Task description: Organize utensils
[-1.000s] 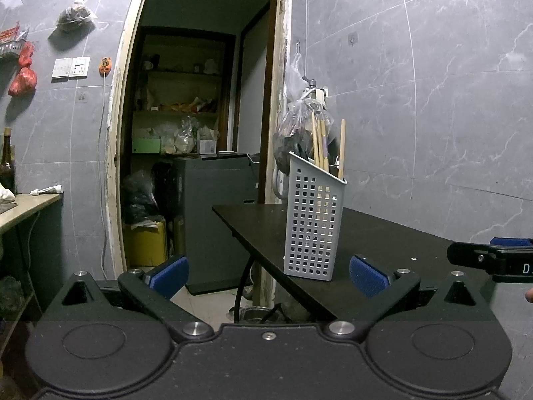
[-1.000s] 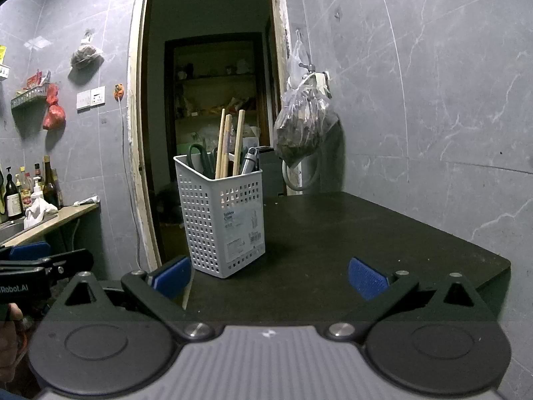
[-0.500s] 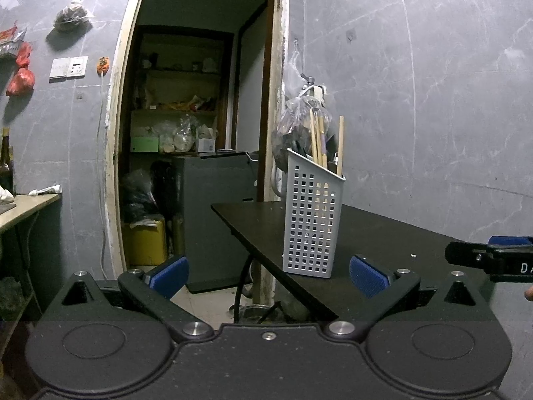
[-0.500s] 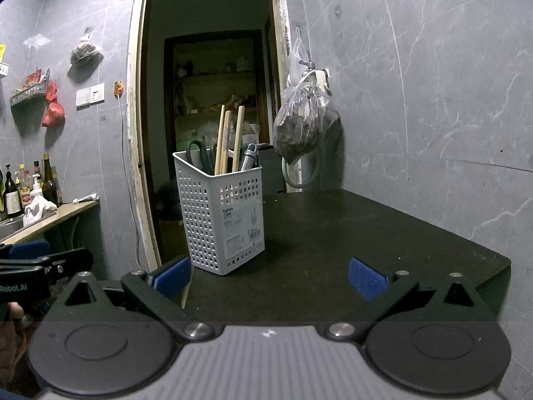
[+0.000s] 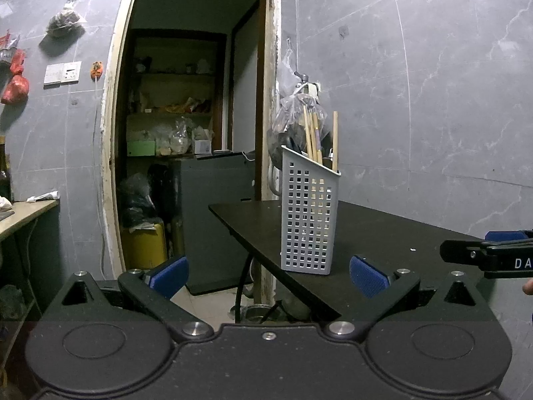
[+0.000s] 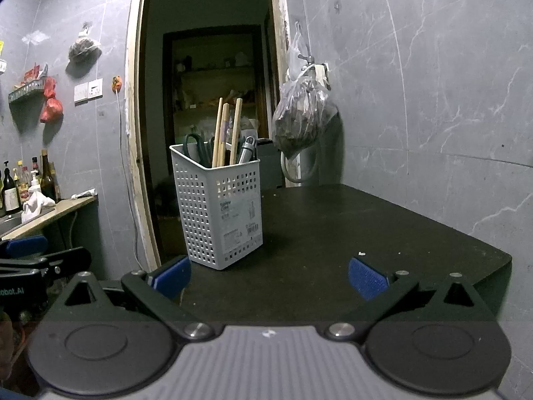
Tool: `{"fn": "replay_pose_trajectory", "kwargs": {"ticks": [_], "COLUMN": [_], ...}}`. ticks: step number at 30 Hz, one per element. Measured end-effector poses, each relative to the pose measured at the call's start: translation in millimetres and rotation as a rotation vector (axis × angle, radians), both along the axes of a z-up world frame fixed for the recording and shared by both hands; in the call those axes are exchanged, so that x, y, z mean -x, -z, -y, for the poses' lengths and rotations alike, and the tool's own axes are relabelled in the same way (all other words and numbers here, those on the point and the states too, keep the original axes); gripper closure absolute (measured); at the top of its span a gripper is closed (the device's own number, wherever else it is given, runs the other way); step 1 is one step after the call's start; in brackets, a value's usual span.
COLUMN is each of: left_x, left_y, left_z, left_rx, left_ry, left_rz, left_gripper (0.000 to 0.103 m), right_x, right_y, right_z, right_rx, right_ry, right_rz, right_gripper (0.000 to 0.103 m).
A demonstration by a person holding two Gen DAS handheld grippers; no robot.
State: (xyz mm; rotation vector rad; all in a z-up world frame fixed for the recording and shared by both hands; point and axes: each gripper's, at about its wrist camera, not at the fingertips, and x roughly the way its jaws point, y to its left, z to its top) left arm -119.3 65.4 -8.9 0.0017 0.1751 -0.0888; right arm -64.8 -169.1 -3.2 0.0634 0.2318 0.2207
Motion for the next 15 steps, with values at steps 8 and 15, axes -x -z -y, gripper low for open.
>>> {"fn": "replay_pose_trajectory", "kwargs": {"ticks": [8,15], "left_x": [-3,-10], "left_y": [1,2], "left_z": [0,0], "left_rx": [-0.002,-0.007], "left_ry": [0.002,0.0], "left_rz": [-0.01,-0.027], "left_gripper": [0.001,0.001], "right_x": [-4,-11], "right_y": [1,2], "right_z": [-1,-1], "right_rx": [0.009,0.01], "right_ry": [-0.001,-0.001], "right_rz": [-0.012,-0.027], "right_gripper": [0.0,0.0]}}
